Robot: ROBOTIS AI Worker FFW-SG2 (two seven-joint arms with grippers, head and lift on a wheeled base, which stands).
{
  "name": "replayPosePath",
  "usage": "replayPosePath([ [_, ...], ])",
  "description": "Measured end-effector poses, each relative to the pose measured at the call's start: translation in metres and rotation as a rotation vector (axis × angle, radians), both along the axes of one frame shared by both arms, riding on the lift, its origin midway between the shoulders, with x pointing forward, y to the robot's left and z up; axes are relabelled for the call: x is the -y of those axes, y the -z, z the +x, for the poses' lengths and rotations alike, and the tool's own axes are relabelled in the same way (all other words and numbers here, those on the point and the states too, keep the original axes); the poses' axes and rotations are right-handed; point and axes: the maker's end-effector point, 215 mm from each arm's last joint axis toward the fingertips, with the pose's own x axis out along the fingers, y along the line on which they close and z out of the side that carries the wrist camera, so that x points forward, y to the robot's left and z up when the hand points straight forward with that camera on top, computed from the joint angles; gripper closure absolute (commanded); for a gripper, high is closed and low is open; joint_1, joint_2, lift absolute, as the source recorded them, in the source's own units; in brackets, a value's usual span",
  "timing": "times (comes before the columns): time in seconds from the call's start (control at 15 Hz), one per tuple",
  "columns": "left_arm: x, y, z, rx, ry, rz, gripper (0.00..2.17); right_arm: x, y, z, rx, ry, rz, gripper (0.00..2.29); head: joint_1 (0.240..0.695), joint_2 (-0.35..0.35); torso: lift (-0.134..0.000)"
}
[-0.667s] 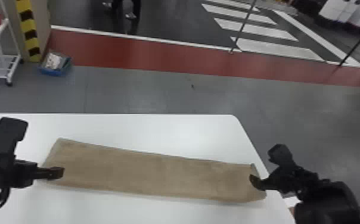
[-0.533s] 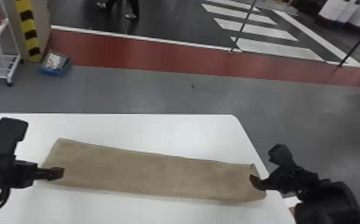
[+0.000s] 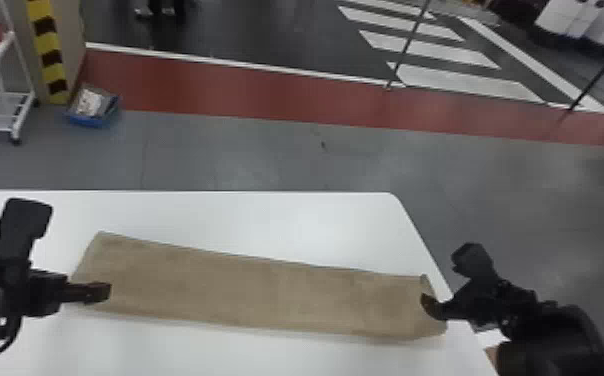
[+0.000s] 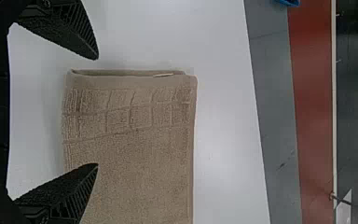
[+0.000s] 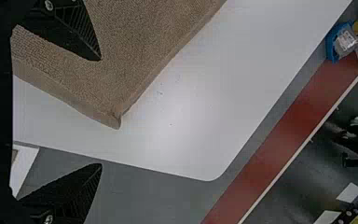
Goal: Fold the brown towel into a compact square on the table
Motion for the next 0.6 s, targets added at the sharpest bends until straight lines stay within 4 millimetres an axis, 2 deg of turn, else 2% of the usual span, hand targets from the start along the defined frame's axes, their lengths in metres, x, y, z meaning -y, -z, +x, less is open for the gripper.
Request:
replayPosePath([
  [0.33, -0.003, -0.001, 0.005, 0.005, -0.009, 0.011, 0.07, -0.004, -0.001, 0.002, 0.000, -0.008, -0.001, 0.07, 0.695, -0.350, 0.000],
  [0.6, -0.007, 0.008, 0.017, -0.011, -0.015, 0.017, 0.09, -0.005, -0.002, 0.004, 0.001, -0.011, 0.000, 0.07, 0.695, -0.350, 0.000],
])
